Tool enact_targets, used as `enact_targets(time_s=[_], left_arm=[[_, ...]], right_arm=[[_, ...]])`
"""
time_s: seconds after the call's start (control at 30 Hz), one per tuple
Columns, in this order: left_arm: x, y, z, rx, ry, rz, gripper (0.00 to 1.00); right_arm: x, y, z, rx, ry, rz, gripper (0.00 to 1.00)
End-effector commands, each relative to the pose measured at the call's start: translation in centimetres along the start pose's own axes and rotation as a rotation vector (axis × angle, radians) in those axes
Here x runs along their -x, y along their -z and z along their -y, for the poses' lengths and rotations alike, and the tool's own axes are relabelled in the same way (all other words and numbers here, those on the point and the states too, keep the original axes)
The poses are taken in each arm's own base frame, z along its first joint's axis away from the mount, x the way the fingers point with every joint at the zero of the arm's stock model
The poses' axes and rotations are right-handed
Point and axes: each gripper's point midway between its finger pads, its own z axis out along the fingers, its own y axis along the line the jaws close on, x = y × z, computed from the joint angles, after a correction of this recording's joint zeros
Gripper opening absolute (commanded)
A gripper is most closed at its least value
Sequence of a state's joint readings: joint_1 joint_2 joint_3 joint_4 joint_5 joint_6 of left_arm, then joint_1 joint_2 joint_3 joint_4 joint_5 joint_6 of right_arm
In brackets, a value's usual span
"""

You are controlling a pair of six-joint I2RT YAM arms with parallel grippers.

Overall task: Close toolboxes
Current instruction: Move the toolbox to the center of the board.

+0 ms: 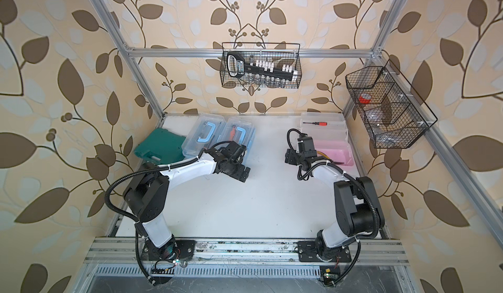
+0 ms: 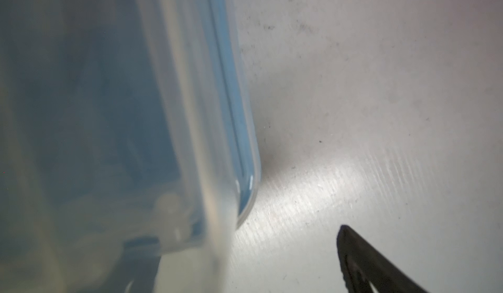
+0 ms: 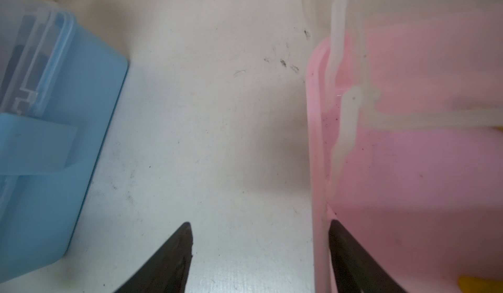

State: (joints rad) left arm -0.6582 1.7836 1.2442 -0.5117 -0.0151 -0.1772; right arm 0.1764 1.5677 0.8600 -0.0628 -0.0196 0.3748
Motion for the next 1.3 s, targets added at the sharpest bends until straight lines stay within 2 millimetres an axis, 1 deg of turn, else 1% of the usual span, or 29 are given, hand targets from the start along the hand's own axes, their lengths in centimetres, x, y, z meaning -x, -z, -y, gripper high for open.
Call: enact_targets(time_s=[0.0, 0.07, 0.17, 0.3, 0.53, 0.57, 0.67, 0.77, 0.93, 1.07, 1.1, 1.17, 1.27], left_arm=[[4.1, 1.2, -0.4, -0.012, -0.022, 0.102, 0.99], [4.7, 1.3, -0.5, -0.015, -0.019, 0.111, 0.99], [5.4, 1.6, -0.5, -0.022, -0.022, 0.123, 0.99], [5.5, 2.0, -0.2, -0.036, -0.022, 0.132, 0.99], [4.3, 2.7, -0.2, -0.053, -0.001, 0.140, 0.99], [4.1, 3.0, -0.3, -0.054, 0.003, 0.143, 0.99], [3.7, 3.5, -0.2, -0.060, 0.009, 0.145, 0.99], [3.8, 4.1, 0.0, -0.073, 0.015, 0.161, 0.99], [4.2, 4.9, 0.7, -0.112, 0.022, 0.181, 0.99], [4.6, 5.5, 1.4, -0.138, 0.017, 0.195, 0.99], [4.7, 5.6, 1.7, -0.145, 0.013, 0.198, 0.99], [5.0, 6.0, 2.4, -0.158, 0.004, 0.209, 0.99], [5.4, 6.3, 3.8, -0.182, -0.010, 0.219, 0.99]], right_arm=[[-4.7, -1.3, -2.4, 0.092, -0.011, -0.177, 0.75], [-5.1, -1.5, -3.7, 0.124, -0.005, -0.192, 0.75], [-5.5, -1.5, -6.2, 0.180, 0.011, -0.208, 0.74], [-5.6, -1.4, -9.9, 0.262, 0.022, -0.221, 0.74], [-6.0, -1.6, -15.1, 0.382, 0.031, -0.259, 0.74], [-6.1, -1.7, -16.2, 0.395, 0.044, -0.263, 0.74], [-5.6, -1.2, -17.4, 0.397, 0.074, -0.249, 0.74], [-4.7, -0.2, -17.4, 0.378, 0.090, -0.216, 0.75], [-3.5, 1.8, -16.4, 0.334, 0.111, -0.157, 0.75], [-1.7, 4.1, -15.6, 0.305, 0.120, -0.076, 0.76], [-0.9, 4.9, -15.3, 0.293, 0.121, -0.045, 0.76], [0.7, 6.0, -14.1, 0.258, 0.107, 0.005, 0.76], [3.4, 7.3, -11.2, 0.201, 0.060, 0.070, 0.76]])
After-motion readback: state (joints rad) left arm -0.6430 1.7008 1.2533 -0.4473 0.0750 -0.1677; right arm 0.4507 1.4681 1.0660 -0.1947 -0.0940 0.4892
